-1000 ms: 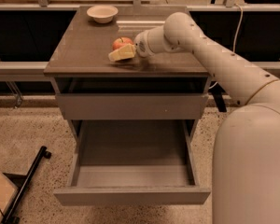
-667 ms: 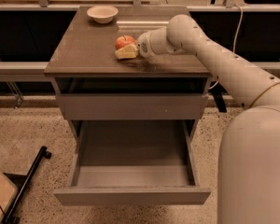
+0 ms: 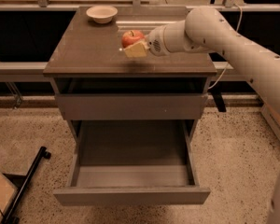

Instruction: Place apple into middle drawer

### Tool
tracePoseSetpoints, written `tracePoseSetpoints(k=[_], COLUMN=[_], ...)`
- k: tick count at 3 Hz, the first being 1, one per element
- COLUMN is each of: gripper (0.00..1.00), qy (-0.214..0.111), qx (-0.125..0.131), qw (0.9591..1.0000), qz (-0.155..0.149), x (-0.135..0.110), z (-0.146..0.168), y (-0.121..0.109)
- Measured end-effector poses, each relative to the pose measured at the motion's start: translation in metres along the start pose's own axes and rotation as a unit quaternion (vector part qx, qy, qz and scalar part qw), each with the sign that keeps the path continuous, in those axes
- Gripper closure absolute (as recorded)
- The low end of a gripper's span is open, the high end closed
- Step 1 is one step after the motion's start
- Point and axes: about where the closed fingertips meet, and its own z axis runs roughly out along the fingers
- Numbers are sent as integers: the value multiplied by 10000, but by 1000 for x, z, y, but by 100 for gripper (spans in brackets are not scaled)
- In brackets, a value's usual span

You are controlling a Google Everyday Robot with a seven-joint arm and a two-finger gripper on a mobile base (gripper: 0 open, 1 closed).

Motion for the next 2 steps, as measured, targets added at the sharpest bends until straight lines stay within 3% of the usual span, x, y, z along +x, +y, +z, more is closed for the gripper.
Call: tracePoseSetpoints(k=[1, 2], gripper=[100, 100], qy=[161, 465], qx=[-240, -730], qw=[9993, 9947], qz=[-221, -555], x=[-7, 0], z=[-62, -132], y=[29, 75])
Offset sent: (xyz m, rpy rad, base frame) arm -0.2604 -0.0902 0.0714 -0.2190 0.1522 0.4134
